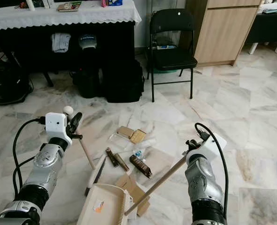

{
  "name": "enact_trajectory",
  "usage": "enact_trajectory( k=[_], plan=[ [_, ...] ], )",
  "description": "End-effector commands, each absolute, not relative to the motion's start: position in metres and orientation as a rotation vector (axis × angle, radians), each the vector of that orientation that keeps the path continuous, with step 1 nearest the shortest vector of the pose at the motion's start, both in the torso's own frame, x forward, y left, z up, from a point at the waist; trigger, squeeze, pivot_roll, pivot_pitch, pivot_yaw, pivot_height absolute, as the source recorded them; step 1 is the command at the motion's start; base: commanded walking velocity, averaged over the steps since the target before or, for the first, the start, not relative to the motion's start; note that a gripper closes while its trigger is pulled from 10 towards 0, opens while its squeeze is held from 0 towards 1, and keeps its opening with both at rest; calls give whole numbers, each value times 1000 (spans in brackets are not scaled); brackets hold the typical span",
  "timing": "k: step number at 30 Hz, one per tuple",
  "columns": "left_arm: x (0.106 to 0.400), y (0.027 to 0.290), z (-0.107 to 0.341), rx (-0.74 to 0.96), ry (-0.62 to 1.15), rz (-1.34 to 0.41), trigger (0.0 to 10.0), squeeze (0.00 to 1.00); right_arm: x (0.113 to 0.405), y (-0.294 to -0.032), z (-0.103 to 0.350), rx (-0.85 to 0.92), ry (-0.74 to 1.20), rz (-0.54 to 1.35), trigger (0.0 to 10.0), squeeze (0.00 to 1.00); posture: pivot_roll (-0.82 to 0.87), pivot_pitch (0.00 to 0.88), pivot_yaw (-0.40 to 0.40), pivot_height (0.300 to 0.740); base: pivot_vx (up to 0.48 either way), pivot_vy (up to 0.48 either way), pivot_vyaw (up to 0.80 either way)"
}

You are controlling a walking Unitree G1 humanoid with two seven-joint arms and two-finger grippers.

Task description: Sweep floor

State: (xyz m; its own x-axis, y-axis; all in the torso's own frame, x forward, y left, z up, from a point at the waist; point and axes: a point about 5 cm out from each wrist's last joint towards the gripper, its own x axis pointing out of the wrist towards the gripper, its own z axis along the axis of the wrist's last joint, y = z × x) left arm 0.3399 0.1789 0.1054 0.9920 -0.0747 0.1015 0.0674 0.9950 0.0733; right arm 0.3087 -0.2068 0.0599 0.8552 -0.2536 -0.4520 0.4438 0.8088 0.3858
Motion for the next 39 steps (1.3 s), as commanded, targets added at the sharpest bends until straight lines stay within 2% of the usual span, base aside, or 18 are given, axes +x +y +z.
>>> enact_trajectory(
  k=[1, 4, 6, 18, 30, 39],
  plan=[
    [344, 174, 110, 66, -105, -94, 10000, 0, 319, -196, 79, 443, 330, -288, 10000, 0, -63, 0, 24, 740, 0, 0, 0],
    [344, 174, 109, 67, -104, -93, 10000, 0, 320, -193, 83, 306, 317, -239, 10000, 0, -65, 0, 24, 740, 0, 0, 0],
    [344, 173, 109, 68, -104, -94, 10000, 0, 321, -191, 85, 274, 311, -218, 10000, 0, -65, 0, 24, 740, 0, 0, 0],
    [344, 173, 108, 76, -98, -100, 10000, 0, 319, -162, 83, 403, 394, -46, 10000, 0, -62, 0, 19, 740, 0, 0, 0],
    [345, 169, 107, 88, -91, -118, 10000, 0, 310, -158, 78, 343, 496, -28, 10000, 0, -78, 0, 21, 740, 0, 0, 0],
    [345, 169, 106, 106, -86, -118, 10000, 0, 307, -141, 74, 428, 571, 12, 10000, 0, -71, 0, 16, 740, 0, 0, 0]
  ],
)
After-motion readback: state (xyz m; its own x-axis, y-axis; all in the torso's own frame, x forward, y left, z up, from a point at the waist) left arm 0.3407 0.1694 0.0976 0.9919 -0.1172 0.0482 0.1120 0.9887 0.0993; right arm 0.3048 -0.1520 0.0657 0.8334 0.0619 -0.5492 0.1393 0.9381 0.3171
